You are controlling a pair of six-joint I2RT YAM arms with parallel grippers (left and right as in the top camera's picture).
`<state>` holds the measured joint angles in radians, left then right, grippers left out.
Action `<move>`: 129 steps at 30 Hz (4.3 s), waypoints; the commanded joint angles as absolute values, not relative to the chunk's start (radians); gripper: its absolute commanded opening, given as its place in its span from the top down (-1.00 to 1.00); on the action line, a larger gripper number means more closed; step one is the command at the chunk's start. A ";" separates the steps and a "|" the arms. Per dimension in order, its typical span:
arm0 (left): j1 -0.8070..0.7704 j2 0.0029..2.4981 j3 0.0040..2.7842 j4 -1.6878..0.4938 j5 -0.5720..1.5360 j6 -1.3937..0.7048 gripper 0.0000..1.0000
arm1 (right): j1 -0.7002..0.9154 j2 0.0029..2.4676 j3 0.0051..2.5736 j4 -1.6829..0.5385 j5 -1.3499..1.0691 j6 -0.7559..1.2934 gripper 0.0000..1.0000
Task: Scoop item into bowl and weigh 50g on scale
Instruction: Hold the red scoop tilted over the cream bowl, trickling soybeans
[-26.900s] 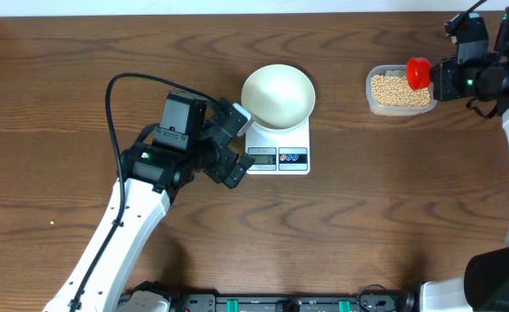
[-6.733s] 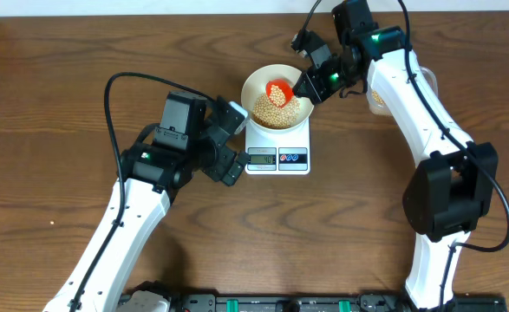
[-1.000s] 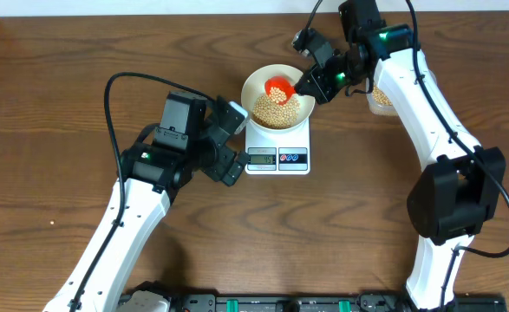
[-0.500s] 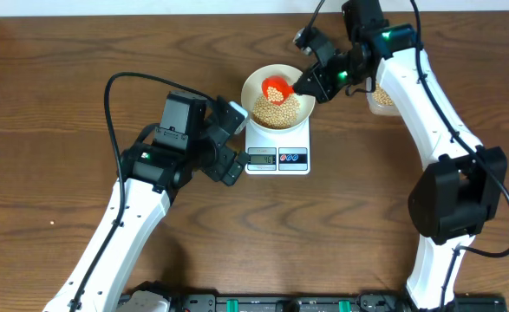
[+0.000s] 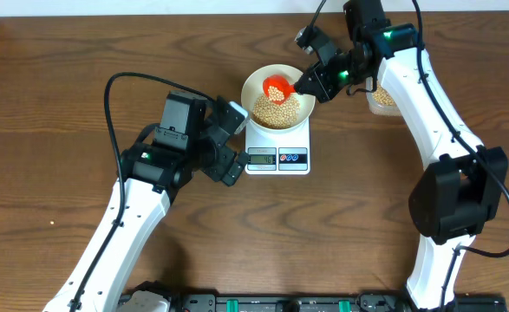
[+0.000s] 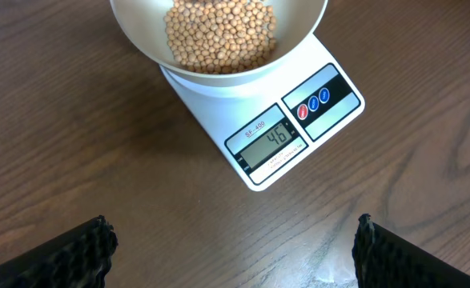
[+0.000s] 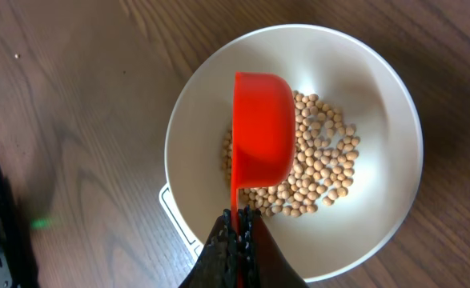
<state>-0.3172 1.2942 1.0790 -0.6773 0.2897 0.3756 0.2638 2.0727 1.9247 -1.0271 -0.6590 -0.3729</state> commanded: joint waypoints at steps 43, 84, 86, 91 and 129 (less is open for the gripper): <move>-0.316 1.302 1.084 -0.680 0.305 0.392 -0.93 | 0.290 2.035 1.932 -1.033 -0.502 -0.459 0.98; -0.316 1.302 1.084 -0.680 0.305 0.392 -0.93 | 0.322 2.035 1.932 -1.048 -0.461 -0.514 0.98; -0.316 1.302 1.084 -0.680 0.305 0.392 -0.93 | 0.322 2.035 1.932 -1.047 -0.461 -0.514 0.98; -0.316 1.302 1.084 -0.680 0.305 0.392 -0.93 | 0.321 2.035 1.932 -1.044 -0.457 -0.514 0.98; -0.316 1.302 1.084 -0.680 0.305 0.392 -0.93 | 0.332 2.035 1.932 -1.041 -0.428 -0.503 0.98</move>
